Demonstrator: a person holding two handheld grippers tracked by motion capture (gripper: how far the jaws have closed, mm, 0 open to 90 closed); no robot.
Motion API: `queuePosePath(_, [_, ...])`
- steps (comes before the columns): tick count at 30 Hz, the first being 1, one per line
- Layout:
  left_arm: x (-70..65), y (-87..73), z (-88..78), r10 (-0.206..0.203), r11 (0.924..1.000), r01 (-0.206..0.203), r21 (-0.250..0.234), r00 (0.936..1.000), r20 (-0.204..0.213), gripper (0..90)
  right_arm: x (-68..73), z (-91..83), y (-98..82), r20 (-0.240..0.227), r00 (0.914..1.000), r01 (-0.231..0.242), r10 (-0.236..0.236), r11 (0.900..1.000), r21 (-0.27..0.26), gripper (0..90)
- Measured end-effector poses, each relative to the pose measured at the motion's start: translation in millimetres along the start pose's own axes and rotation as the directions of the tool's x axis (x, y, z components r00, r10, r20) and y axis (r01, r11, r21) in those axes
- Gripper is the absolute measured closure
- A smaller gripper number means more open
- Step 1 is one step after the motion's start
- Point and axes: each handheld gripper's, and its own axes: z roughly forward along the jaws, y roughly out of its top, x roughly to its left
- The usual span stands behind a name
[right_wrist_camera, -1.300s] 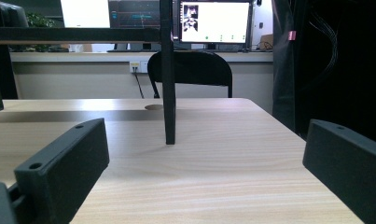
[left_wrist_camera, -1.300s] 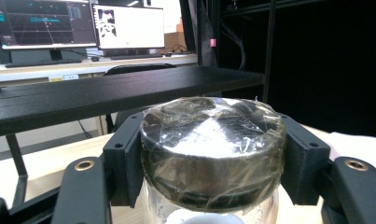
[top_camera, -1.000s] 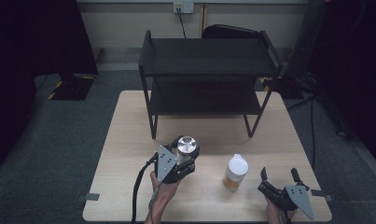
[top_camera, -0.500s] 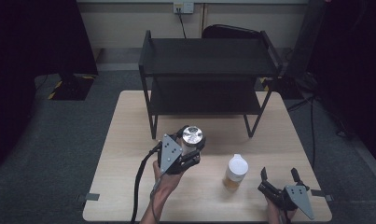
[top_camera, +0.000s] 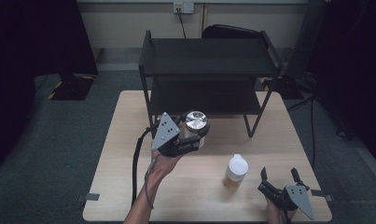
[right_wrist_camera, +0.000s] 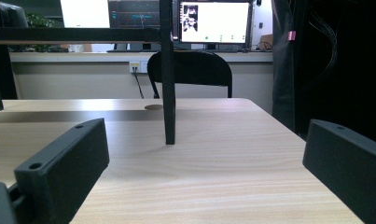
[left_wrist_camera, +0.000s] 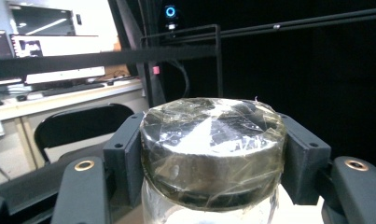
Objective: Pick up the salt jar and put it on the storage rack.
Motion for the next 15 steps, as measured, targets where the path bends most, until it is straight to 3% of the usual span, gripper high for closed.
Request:
queuePosePath(4, [12.2, 19.6, 7.9, 0.017, 0.9998, -0.017, 0.008, 0.9995, 0.027, 35.3, -0.1, 0.0, 0.0, 0.0, 1.0, 0.0, 0.0, 1.0, 0.0, 0.0])
queuePosePath(8, [24.8, 37.2, 14.4, 0.015, 0.9996, -0.013, -0.024, 0.9986, 0.051, 35.3, -1.1, -0.1, -0.2, -0.006, 1.0, 0.0, 0.0, 1.0, -0.001, 0.0])
queuePosePath(15, [46.3, 70.8, 25.9, 0.004, 0.9979, -0.001, -0.065, 0.9987, 0.052, 35.3, -1.2, 0.1, 0.1, -0.004, 1.0, 0.0, 0.0, 1.0, 0.0, 0.0])
